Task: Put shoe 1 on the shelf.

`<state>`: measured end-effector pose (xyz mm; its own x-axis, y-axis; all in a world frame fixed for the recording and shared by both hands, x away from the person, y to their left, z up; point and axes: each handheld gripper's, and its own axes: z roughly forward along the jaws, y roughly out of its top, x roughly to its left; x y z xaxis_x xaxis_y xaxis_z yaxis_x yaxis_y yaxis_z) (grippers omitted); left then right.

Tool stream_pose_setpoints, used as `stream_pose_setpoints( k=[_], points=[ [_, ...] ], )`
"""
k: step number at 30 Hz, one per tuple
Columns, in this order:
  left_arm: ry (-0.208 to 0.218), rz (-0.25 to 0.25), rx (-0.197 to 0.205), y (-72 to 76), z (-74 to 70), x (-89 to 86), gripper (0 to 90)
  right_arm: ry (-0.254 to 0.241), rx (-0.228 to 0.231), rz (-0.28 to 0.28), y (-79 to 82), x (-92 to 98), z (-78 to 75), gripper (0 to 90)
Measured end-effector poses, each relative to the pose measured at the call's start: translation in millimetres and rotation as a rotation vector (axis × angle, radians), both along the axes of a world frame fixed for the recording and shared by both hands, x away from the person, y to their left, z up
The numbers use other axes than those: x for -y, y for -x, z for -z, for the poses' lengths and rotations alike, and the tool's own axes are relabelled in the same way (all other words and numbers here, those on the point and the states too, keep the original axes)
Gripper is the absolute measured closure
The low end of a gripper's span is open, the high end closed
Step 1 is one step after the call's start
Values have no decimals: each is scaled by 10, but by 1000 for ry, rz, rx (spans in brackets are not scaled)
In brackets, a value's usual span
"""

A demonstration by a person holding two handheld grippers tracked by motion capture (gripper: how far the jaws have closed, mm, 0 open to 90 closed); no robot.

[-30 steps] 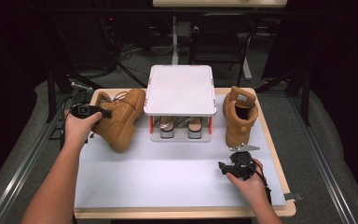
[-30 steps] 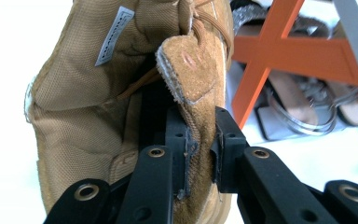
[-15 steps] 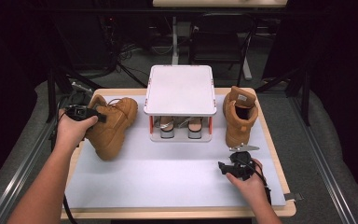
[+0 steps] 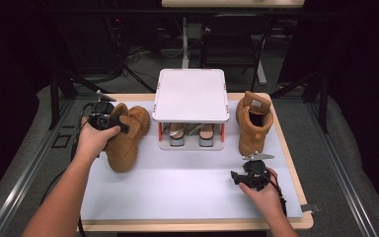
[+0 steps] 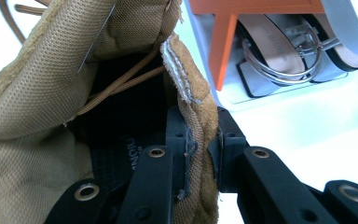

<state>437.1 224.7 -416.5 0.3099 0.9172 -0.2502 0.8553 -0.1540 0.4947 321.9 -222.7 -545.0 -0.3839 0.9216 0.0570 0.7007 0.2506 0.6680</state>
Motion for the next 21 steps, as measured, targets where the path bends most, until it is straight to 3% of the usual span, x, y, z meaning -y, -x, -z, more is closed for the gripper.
stream_pose_setpoints(
  k=[8,16,21],
  points=[
    [-36,35,-5,-29,59,184,788,-1,1,-3,2,0,-1,408],
    [-19,44,-15,-51,92,214,781,1,0,-2,2,6,-4,408],
    [-59,57,-23,-24,103,277,785,-1,0,-2,1,5,-2,408]
  ],
)
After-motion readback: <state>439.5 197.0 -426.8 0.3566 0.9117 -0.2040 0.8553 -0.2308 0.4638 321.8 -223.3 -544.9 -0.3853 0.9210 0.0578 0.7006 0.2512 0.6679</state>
